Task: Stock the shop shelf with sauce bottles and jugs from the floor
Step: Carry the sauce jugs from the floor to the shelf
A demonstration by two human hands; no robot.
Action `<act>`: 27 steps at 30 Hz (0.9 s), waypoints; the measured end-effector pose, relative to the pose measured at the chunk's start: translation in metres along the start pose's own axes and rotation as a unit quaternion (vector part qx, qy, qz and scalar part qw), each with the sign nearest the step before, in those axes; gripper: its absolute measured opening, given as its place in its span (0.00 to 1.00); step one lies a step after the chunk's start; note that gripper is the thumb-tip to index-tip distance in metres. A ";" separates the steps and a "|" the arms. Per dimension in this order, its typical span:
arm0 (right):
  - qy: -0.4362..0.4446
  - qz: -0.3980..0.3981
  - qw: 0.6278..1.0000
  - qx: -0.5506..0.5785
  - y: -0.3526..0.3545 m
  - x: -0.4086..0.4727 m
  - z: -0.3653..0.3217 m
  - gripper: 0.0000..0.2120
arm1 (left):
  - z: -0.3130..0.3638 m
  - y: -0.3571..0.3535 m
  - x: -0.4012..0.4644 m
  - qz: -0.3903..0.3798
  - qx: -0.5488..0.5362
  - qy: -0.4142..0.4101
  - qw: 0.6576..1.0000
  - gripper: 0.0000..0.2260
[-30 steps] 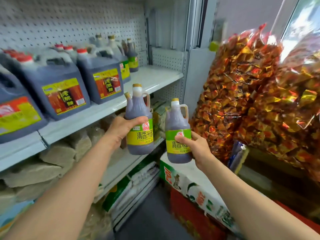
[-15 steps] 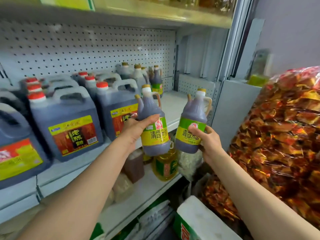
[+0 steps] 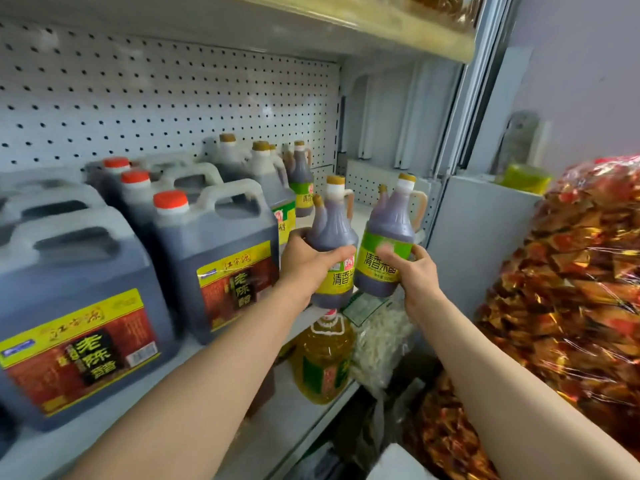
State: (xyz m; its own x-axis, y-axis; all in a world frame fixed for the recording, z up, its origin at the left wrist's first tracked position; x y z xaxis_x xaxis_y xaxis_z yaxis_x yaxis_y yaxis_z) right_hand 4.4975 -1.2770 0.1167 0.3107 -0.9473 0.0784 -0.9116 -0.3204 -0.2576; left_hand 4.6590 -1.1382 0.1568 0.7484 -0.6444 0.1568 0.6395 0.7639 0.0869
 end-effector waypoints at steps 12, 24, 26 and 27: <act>0.012 -0.133 0.990 -0.051 -0.018 0.131 0.025 0.26 | -0.023 -0.036 0.092 0.045 0.086 -0.016 0.995 0.37; 0.012 -0.316 0.946 -0.071 -0.061 0.246 0.051 0.22 | -0.034 -0.063 0.171 0.136 0.164 -0.002 0.977 0.37; 0.010 -0.329 0.942 -0.063 -0.069 0.258 0.056 0.25 | -0.036 -0.068 0.180 0.152 0.151 0.019 0.977 0.41; 0.009 -0.333 0.941 -0.056 -0.073 0.264 0.060 0.29 | -0.036 -0.070 0.185 0.156 0.135 0.036 0.978 0.43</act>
State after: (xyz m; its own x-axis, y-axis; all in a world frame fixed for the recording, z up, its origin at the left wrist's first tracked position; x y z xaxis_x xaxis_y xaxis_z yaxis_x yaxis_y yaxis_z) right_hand 4.6623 -1.5026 0.0986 0.8196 -0.5360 0.2027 -0.5395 -0.8409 -0.0424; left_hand 4.7587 -1.3124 0.1437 0.9163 -0.3718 0.1489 0.3156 0.8991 0.3032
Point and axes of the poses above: each hand's wrist, its own x-axis towards the middle knuckle, its own y-axis out of the back of the hand, z = x × y, the point moved 4 cm from there along x, towards the middle knuckle, and after that the axes turned 1 degree about z, right-handed, at the moved point
